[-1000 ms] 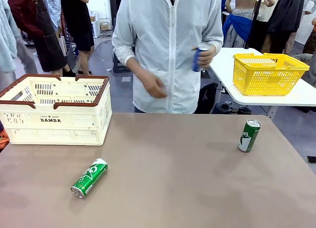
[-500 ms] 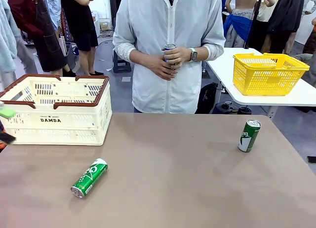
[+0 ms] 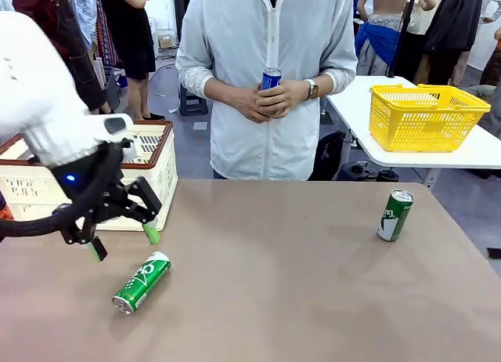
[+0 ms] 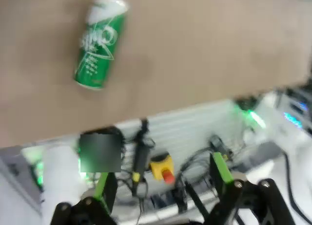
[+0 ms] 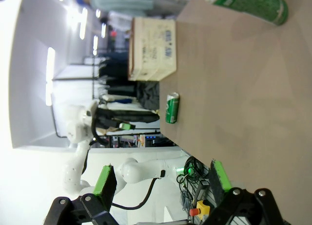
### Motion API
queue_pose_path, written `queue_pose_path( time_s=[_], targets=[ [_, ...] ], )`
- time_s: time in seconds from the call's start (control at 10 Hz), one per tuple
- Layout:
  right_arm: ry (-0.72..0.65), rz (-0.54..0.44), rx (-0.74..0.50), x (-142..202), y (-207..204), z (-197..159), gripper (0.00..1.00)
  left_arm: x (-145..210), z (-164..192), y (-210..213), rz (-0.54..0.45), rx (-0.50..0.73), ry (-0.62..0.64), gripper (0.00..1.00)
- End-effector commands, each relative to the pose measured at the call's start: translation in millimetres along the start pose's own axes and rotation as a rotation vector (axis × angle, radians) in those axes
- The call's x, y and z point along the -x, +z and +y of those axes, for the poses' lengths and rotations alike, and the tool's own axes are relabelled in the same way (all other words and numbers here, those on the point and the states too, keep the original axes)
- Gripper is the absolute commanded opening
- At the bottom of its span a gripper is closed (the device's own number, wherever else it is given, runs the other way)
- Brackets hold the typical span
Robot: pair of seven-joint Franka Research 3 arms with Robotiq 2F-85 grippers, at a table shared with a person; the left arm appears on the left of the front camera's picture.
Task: Place the drinks into the Shopping basket.
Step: Pick up one drink and place it into the Shopping basket.
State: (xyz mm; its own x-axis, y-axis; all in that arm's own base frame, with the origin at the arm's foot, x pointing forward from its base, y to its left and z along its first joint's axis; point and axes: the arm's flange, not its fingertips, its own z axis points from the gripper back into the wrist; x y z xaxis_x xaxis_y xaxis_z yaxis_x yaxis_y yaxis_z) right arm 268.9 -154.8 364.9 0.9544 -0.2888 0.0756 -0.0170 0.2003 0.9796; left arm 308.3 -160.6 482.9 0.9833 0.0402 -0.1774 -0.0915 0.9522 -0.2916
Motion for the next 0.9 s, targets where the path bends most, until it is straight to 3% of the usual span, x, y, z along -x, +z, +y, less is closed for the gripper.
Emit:
queue_pose_path(
  time_s=[0.0,0.1,0.2,0.3,0.4,0.5,0.6,0.8],
  targets=[
    [-0.019,0.014,0.006,1,4,5,1.0,-3,-7,-19,-0.135,-0.246,0.091,1.0],
    [-0.019,0.014,0.006,1,4,5,1.0,-5,-9,-24,-0.211,-0.291,-0.084,1.0],
    [-0.019,0.014,0.006,1,4,5,1.0,-11,-3,-27,-0.227,-0.34,-0.186,1.0],
    [-0.019,0.014,0.006,1,4,5,1.0,-20,7,-32,-0.212,-0.371,-0.253,1.0],
    [-0.019,0.014,0.006,1,4,5,1.0,-26,14,-35,-0.111,-0.322,-0.348,1.0],
    [-0.019,0.014,0.006,1,4,5,1.0,-35,20,-34,0.014,-0.166,-0.273,1.0],
    [-0.019,0.014,0.006,1,4,5,1.0,-15,-5,-36,-0.178,-0.368,-0.263,1.0],
    [-0.019,0.014,0.006,1,4,5,1.0,-15,-5,-36,-0.178,-0.368,-0.263,1.0]
  ],
)
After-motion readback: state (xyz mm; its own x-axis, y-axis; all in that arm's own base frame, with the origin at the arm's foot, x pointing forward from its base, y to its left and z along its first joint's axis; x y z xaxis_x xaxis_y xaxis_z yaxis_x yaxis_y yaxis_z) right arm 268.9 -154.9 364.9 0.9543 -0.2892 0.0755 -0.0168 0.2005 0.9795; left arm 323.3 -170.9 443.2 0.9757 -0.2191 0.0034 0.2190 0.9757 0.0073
